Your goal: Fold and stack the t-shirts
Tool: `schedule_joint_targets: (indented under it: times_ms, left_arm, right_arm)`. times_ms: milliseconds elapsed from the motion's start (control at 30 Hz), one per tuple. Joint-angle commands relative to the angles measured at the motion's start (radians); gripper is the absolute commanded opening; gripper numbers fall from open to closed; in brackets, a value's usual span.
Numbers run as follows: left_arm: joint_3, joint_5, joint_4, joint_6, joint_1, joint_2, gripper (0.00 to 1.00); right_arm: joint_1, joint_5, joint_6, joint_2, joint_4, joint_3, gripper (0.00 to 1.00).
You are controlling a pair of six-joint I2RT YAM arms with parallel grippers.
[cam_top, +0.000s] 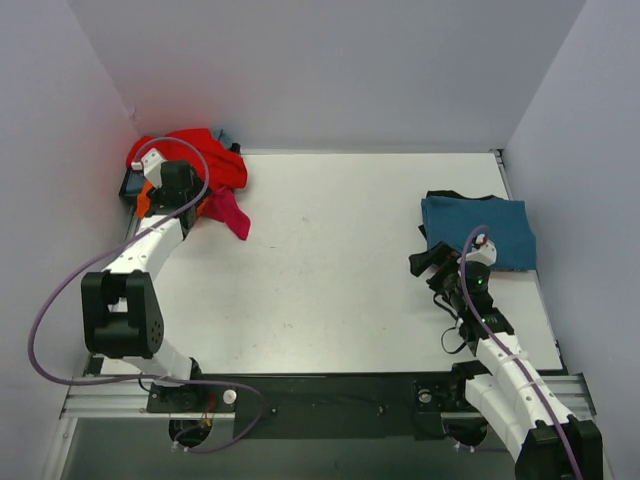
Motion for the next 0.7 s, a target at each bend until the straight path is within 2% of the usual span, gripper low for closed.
schedule_joint_targets:
  times_ms: [0, 67, 200, 367, 667]
  left_arm:
    - [0.16, 0.054, -0.098, -0.075, 0.033, 0.115, 0.72]
    - [0.186, 0.068, -0.084, -0.079, 0.033, 0.163, 0.71]
    - [0.244, 0.046, -0.073, -0.082, 0.033, 0.241, 0.58]
    - [0.362, -0.021, -0.171, -0.079, 0.033, 0.348, 0.57]
    - [0.433, -0.133, -0.174, -0.042, 0.033, 0.397, 0.54]
  right_arm:
    - [0.005, 0.052, 0.003, 0.003, 0.005, 0.011, 0.99]
    - [0.005, 0.055, 0.002, 0.003, 0.004, 0.012, 0.99]
    - [0.007, 0.048, 0.003, 0.02, 0.034, -0.003, 0.99]
    - [0.007, 0.04, 0.008, 0.058, 0.045, 0.005, 0.98]
    - [0.007, 0.037, 0.011, 0.11, 0.063, 0.012, 0.97]
